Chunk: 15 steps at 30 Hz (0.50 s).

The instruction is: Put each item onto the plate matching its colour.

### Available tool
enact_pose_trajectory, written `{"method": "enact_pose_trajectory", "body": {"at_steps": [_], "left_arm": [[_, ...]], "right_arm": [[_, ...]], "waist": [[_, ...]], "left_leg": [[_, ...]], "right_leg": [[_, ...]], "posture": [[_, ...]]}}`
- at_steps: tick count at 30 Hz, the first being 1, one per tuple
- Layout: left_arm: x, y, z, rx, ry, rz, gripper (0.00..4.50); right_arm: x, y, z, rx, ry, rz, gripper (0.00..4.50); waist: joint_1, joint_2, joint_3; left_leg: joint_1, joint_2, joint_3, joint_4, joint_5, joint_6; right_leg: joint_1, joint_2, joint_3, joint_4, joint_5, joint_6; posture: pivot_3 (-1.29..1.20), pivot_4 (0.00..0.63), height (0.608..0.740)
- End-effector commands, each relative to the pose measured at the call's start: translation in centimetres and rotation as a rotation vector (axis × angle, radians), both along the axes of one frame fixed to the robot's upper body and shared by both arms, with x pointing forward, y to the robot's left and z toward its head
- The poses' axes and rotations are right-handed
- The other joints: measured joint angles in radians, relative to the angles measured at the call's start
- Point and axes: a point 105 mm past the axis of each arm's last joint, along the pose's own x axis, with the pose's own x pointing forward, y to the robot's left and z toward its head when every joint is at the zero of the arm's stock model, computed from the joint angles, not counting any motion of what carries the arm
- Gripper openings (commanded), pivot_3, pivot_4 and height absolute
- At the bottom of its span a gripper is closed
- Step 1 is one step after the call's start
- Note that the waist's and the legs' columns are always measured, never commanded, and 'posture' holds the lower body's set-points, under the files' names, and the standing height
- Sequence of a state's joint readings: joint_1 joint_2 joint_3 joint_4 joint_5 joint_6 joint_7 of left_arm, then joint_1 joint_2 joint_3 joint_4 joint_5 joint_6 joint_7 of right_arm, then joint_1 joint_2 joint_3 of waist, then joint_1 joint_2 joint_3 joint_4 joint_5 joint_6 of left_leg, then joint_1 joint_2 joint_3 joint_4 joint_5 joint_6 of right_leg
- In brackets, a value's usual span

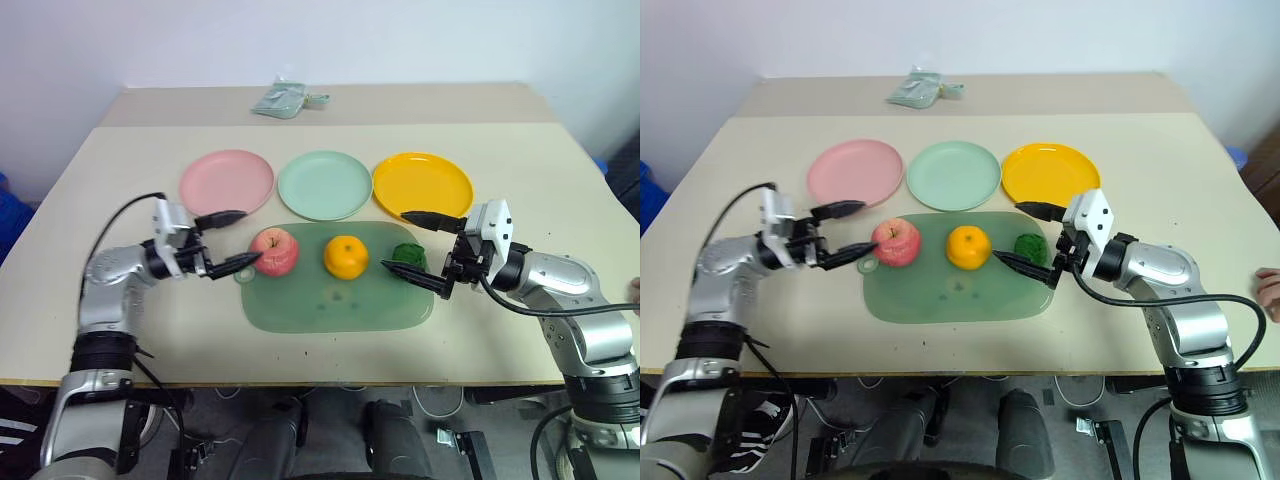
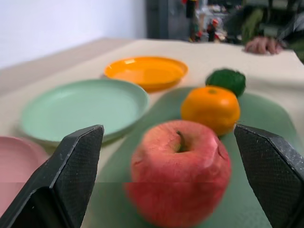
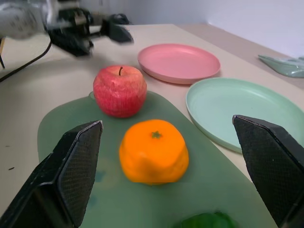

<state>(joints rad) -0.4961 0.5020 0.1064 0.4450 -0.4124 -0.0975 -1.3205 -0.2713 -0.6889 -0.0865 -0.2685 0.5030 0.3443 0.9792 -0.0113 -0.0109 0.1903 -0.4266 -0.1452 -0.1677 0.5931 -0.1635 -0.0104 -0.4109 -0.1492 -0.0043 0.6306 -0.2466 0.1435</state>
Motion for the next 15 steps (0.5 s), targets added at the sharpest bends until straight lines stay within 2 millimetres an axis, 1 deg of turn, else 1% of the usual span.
{"method": "enact_pose_trajectory", "body": {"at_steps": [1, 4, 7, 12, 14, 15], "left_arm": [[0.9, -1.1, 0.9, 0.037, -0.070, 0.004, 4.50], [1.0, -2.2, 0.5, 0.055, -0.064, -0.032, 4.50], [1.6, -2.3, -0.2, 0.094, -0.040, -0.016, 4.50], [2.0, -2.4, -1.1, 0.145, 0.010, -0.011, 4.50], [2.0, -2.5, -1.5, 0.151, 0.048, -0.020, 3.95], [1.9, -2.7, -1.4, 0.149, 0.030, -0.025, 3.69]], "right_arm": [[-1.5, 0.3, 1.4, -0.017, -0.013, 0.060, 4.48], [-1.8, 0.0, 1.8, -0.049, -0.009, 0.060, 4.48], [-1.7, -0.2, 2.3, -0.049, -0.021, 0.046, 4.48], [-1.9, -0.3, 2.3, -0.044, -0.018, 0.037, 4.48], [-1.8, -0.2, 2.3, -0.045, -0.022, 0.033, 4.50], [-1.8, -0.2, 2.3, -0.044, -0.025, 0.031, 4.50]], "waist": [[0.000, 0.000, 0.000], [0.000, 0.000, 0.000], [-0.001, 0.000, 0.000], [0.001, 0.000, 0.000], [0.001, 0.000, 0.000], [0.001, 0.000, 0.000]], "left_leg": [[0.000, 0.000, 0.000, 0.000, 0.000, 0.000], [0.000, 0.001, 0.000, 0.000, 0.000, 0.000], [0.000, 0.001, 0.001, 0.001, 0.000, 0.000], [0.000, 0.000, 0.001, 0.001, 0.000, 0.000], [0.000, 0.000, 0.000, 0.001, 0.000, 0.000], [0.000, 0.000, 0.001, 0.001, 0.000, 0.000]], "right_leg": [[0.000, 0.000, 0.000, 0.000, 0.001, 0.002], [0.000, 0.000, 0.000, 0.000, 0.001, 0.002], [0.001, 0.000, 0.000, 0.000, 0.001, 0.002], [0.001, 0.000, -0.001, 0.000, 0.001, 0.002], [0.001, 0.000, -0.001, 0.000, 0.001, 0.003], [0.001, 0.000, -0.001, 0.000, 0.001, 0.003]], "posture": [[0.00, 0.150, 0.740], [0.00, 0.150, 0.740], [0.00, 0.150, 0.740], [0.00, 0.150, 0.740], [0.00, 0.150, 0.740], [0.00, 0.150, 0.740]]}}
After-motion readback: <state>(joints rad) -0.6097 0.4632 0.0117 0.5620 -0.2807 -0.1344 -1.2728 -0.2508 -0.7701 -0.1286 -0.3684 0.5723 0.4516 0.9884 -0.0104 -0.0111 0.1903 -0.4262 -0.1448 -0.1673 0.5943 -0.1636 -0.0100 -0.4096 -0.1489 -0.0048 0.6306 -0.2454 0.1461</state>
